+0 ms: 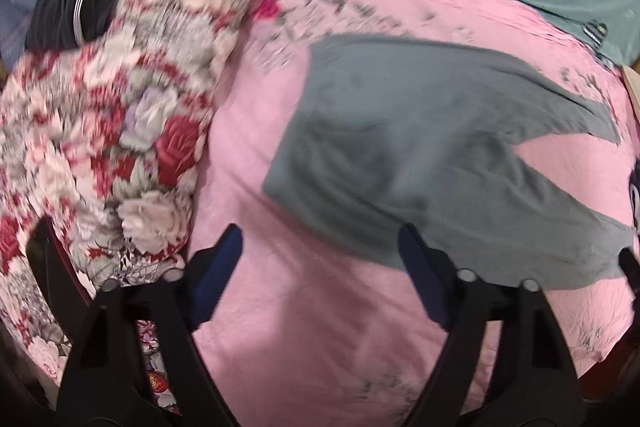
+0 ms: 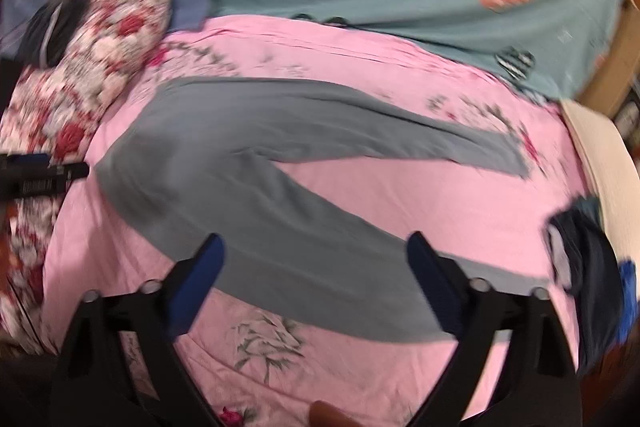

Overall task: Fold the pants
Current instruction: 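Move the left tool to the waistband while the right tool reaches a leg cuff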

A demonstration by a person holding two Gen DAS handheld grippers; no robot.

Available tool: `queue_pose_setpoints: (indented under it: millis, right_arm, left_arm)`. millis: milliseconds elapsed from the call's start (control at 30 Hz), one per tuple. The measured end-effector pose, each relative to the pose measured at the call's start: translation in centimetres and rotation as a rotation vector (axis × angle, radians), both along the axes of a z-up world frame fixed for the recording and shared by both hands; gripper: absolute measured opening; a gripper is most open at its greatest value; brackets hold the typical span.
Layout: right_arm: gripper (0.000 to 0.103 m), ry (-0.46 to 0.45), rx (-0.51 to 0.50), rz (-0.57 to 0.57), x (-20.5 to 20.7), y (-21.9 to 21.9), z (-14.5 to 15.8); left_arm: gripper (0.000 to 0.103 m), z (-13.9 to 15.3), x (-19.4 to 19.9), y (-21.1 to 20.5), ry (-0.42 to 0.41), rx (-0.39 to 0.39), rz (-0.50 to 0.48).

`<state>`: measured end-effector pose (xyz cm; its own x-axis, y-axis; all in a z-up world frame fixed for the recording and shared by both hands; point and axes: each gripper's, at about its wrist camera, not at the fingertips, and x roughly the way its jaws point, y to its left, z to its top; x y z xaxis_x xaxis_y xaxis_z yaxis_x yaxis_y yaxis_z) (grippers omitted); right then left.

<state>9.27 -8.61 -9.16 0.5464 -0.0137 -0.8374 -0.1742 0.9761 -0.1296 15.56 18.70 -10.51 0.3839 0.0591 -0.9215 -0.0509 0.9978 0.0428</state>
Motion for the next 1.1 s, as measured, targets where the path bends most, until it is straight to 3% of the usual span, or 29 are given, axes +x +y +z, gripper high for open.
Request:
queue_pose_setpoints:
  millis: [100,200,333,433,567,667,700,767,833,900,1067,1100]
  right_arm:
    - [0.056,0.113,0.074,0.161,1.2,2.9,-4.1]
    - [0.054,0.16,0.104,0.295,1.9,6.5,-7.1]
    - [0.052,0.172,0.064,0.442,2.2,10.8,-9.6]
    - [0.05,0.196,0.032,0.458,2.7,12.2,-11.2]
    - [0.031,0.207,0.043,0.413,3.0,12.0,-12.0]
    - [0.006,0.21,0.057,0.386,3.3,11.8,-11.8]
    - [0.002,0.222,0.072,0.382,3.2,11.6,-11.7]
    - [0.001,0.225,0.079,0.402,2.4,11.8,-11.3]
    - [0.001,0.228,0.082,0.428,1.6,12.3,-11.1]
    - [0.001,0.235,0.086,0.437,1.2,12.3,-11.1]
    - [0.001,0.229,0.136,0.426,1.1,11.5,-10.8]
    - [0.006,0.229,0.154,0.413,1.2,10.9,-10.5]
  left_arm:
    - [0.064,-1.4,0.6,3.6,0.035,-0.014,0.058]
    - [0.064,-1.7,0.7,6.1,0.032,-0.014,0.092]
    - [0.064,-2.4,0.3,8.4,0.029,-0.028,0.113]
    - [0.064,-3.6,0.4,8.5,0.036,-0.041,0.08]
    - [0.064,-6.0,2.0,6.9,0.053,-0.068,-0.007]
    - [0.064,-8.2,3.6,5.4,0.076,-0.052,-0.062]
    - [0.063,-8.9,4.2,5.1,0.085,-0.04,-0.067]
    - [0.051,-10.2,5.1,4.4,0.097,-0.031,-0.076]
    - [0.035,-10.1,5.2,4.1,0.071,-0.057,-0.075]
    - [0.025,-9.8,5.1,3.9,0.05,-0.029,-0.076]
    - [0.021,-9.8,3.7,4.9,0.039,0.007,-0.006]
    - [0.021,-9.9,3.5,5.2,0.038,0.011,0.01]
